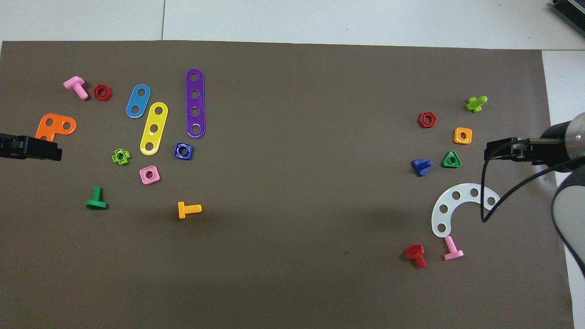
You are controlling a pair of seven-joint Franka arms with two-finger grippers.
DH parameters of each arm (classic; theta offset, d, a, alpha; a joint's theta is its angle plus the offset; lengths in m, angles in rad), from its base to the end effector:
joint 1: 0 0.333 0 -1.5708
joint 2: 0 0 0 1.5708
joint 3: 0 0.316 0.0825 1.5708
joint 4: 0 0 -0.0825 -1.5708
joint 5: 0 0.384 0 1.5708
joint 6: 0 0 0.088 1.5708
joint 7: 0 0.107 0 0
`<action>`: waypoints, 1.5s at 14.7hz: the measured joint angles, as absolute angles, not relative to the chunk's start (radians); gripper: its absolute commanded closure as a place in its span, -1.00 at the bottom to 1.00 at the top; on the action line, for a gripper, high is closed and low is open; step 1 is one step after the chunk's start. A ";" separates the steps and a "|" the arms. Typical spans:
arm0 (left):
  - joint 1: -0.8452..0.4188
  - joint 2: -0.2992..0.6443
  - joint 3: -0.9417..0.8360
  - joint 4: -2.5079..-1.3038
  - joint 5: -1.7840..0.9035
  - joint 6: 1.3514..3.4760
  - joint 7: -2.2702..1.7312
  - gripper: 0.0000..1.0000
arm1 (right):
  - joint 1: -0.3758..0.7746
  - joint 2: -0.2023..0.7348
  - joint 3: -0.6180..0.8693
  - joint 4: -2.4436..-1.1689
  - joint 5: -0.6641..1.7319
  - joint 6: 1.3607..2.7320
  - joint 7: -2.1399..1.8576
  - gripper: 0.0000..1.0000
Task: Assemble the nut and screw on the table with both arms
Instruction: 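Reach the right gripper to the blue screw and grasp it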
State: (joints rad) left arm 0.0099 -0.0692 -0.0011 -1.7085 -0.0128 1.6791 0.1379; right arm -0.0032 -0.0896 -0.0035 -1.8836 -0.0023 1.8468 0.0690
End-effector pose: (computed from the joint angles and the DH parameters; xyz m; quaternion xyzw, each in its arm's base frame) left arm 0.5414 0.0035 0.6066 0.9977 -0.0639 0.0203 0.0049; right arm 0.5401 -0.0039 0.5484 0.9989 -0.0375 0.0264 0.0001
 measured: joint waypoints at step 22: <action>0.010 -0.069 -0.002 -1.709 -0.013 1.679 0.138 -1.00 | 0.058 0.205 -0.004 -2.164 0.033 2.448 -0.246 0.35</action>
